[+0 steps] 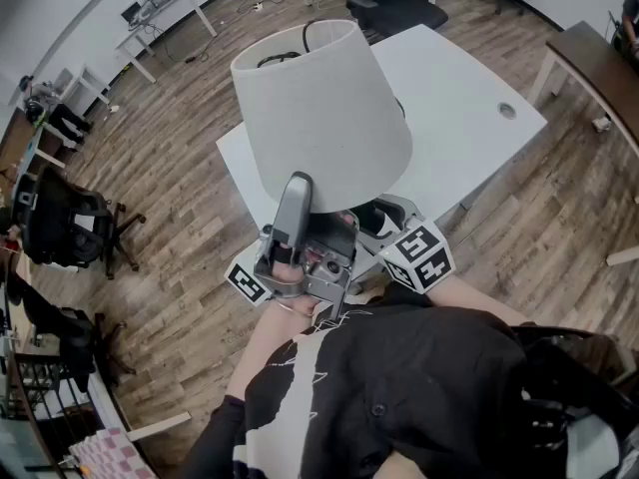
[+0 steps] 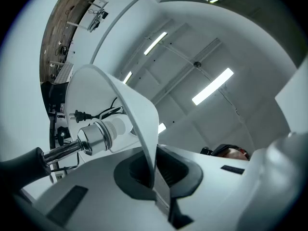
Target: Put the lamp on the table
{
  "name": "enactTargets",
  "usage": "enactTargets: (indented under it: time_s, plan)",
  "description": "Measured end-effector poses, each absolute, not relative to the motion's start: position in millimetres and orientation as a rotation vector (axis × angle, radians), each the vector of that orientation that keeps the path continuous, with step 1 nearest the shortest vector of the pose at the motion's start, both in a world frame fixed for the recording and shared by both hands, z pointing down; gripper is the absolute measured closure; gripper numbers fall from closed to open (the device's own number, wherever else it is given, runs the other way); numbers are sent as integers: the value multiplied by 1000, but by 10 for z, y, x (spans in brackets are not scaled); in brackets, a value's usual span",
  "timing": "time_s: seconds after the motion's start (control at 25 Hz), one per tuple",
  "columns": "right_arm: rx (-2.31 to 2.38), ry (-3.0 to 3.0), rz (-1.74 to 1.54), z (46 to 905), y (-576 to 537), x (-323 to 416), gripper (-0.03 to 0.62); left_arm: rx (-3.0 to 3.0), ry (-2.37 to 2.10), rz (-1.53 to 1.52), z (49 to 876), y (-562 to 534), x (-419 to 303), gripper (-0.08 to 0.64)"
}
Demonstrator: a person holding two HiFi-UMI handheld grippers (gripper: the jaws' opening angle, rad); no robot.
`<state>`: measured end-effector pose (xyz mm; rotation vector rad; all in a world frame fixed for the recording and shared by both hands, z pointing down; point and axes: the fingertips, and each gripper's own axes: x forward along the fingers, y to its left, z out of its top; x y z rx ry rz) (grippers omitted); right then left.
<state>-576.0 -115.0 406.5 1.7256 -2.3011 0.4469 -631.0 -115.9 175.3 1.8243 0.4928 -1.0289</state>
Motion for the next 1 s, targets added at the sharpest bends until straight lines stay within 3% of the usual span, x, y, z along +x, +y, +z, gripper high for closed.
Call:
enactTargets:
  time_s: [1.0]
  plan:
    - [1797,-2344,450,3976,-1015,-4828,302,1865,575,-977,1640,-908,-5317,546]
